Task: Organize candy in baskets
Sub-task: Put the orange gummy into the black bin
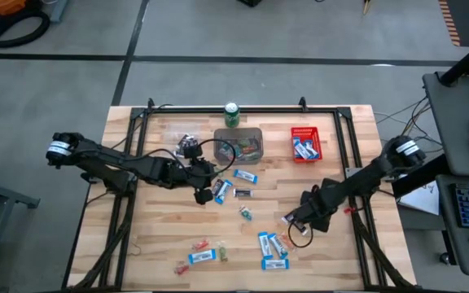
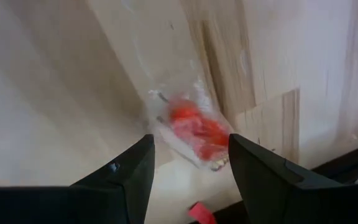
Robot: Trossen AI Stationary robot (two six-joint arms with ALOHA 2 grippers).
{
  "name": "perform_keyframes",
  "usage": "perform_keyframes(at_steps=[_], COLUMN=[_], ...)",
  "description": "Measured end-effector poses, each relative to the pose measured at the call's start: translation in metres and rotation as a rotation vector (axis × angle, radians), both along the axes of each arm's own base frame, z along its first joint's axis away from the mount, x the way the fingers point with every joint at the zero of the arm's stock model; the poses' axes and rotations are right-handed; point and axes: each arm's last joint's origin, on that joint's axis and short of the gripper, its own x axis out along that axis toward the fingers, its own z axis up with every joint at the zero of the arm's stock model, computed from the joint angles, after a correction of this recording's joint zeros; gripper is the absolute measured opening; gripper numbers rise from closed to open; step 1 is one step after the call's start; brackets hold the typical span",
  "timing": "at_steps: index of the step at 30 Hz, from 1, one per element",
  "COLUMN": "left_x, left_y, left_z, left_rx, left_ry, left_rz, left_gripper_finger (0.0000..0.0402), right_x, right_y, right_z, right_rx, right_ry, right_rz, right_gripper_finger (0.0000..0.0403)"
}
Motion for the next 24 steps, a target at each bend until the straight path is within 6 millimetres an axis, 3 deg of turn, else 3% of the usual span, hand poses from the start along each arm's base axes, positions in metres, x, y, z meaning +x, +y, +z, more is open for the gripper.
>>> perform_keyframes(at_steps=[6, 14, 20, 24], left_x=[0.000, 0.002, 0.004, 0.003], left_y=[0.000, 0.000, -0.003, -0.010], left_z=[0.000, 0.002, 0.004, 0.004], left_rx=[-0.003, -0.014, -0.058, -0.080], left_ry=[-0.004, -0.033, -0.079, -0.084], left_rz=[0.003, 0.008, 0.016, -0.008], left_gripper_finger=[0.0133, 0.0133, 0.0132, 0.0132], right_x=[0.004, 0.004, 0.004, 0.015], right_y=[0.002, 0.001, -0.002, -0.002], right_z=[-0.011, -0.003, 0.021, 0.042], right_rx=[0.003, 0.006, 0.004, -0.034], right_ry=[0.042, -0.041, -0.241, -0.550], right_rz=[0.044, 0.069, 0.038, 0.039], right_gripper_finger=[0.0155, 0.0021, 0.0013, 0.0012])
